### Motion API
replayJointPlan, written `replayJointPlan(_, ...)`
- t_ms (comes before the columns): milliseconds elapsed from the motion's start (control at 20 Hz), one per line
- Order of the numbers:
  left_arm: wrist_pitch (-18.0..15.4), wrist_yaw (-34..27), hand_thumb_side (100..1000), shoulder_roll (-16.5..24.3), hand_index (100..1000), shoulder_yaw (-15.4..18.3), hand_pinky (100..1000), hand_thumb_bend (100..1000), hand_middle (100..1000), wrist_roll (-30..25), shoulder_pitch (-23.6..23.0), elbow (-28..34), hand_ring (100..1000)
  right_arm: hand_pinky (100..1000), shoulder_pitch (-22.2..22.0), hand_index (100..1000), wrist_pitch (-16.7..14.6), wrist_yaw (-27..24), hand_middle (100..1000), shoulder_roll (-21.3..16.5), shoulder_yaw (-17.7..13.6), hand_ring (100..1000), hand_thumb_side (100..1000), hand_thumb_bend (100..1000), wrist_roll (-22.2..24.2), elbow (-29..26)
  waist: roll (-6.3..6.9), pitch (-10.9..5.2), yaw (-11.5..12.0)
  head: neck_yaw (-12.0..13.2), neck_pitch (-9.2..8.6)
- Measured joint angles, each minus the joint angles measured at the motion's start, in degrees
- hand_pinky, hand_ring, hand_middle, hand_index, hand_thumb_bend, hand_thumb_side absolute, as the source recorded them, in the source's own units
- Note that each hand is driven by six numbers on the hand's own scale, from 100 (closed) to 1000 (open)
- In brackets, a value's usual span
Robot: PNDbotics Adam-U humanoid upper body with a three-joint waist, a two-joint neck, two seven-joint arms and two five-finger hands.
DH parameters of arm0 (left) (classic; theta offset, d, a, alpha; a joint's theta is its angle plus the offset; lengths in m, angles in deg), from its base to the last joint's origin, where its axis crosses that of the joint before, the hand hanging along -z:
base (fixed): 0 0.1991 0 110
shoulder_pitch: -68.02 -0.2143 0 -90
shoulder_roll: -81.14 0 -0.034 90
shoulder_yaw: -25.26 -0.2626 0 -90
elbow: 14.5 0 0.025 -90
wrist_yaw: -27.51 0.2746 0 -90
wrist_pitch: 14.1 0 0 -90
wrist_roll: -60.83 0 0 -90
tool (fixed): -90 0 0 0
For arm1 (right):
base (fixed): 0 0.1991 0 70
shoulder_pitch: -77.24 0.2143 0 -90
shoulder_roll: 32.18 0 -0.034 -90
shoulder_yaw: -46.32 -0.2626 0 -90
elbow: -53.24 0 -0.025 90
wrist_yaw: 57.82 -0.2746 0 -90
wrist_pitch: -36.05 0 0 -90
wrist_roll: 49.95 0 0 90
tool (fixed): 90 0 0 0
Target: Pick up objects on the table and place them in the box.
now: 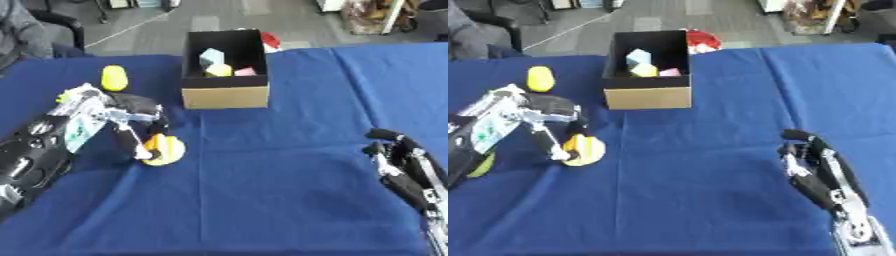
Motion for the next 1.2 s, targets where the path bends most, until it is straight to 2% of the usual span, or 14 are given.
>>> replayJointPlan(200, 2.4, -6.6, 275, 1.7, 654, 4.6, 666, 100, 432, -2.4, 0.9, 6.2, 463, 758, 0.0, 802, 0.0, 0.0, 743, 0.0, 0.0, 665, 369, 100, -0.1, 0.0, 0.00, 0.00, 0.3, -0.2, 0.00)
replayJointPlan(350, 3.4, -7.6, 267, 1.8, 662, 8.6, 673, 146, 440, -3.4, 5.1, 9.8, 470, 758, -0.3, 802, 0.0, 0.0, 744, 0.0, 0.0, 665, 367, 100, -0.1, 0.0, 0.00, -0.09, 0.4, -0.3, 0.00)
replayJointPlan(400, 3.5, -6.7, 258, 1.3, 687, 9.8, 686, 153, 473, -3.5, 7.0, 9.8, 503, 758, -0.5, 802, 0.0, 0.0, 744, 0.0, 0.0, 665, 366, 100, -0.1, 0.0, 0.00, -0.14, 0.4, -0.3, 0.00)
replayJointPlan(550, 3.2, -0.5, 252, -2.8, 696, 12.8, 686, 177, 490, -2.3, 12.7, 6.0, 512, 758, -0.5, 802, 0.0, 0.0, 743, 0.0, 0.0, 665, 365, 100, -0.1, 0.0, 0.00, -0.38, 0.1, -0.3, 0.00)
replayJointPlan(600, 3.5, 2.4, 251, -4.7, 697, 13.6, 686, 195, 492, -1.0, 14.2, 3.7, 513, 758, -0.5, 802, 0.0, 0.0, 743, 0.0, 0.0, 665, 362, 100, -0.1, 0.0, -0.02, -0.38, -0.1, -0.3, 0.00)
replayJointPlan(750, 6.0, 12.8, 237, -11.0, 699, 16.5, 683, 158, 490, 5.4, 18.1, -4.6, 512, 758, -0.5, 802, 0.0, 0.0, 743, 0.0, 0.0, 665, 357, 100, 0.0, 0.0, -0.02, -0.38, -0.6, 0.1, 0.00)
replayJointPlan(950, 11.4, 25.5, 224, -18.7, 704, 21.2, 682, 113, 489, 15.4, 20.6, -14.0, 513, 758, -0.5, 802, 0.0, -0.1, 743, 0.2, 0.1, 665, 350, 100, 0.0, 0.0, -0.06, -0.38, -1.2, 0.6, 0.00)
replayJointPlan(1200, 20.9, 36.8, 219, -25.5, 717, 27.4, 689, 100, 499, 25.2, 21.4, -21.3, 530, 758, -0.4, 802, 0.1, -0.3, 743, 0.6, 0.4, 665, 342, 100, 0.2, 0.3, -0.67, -0.32, -2.0, 1.4, 0.00)
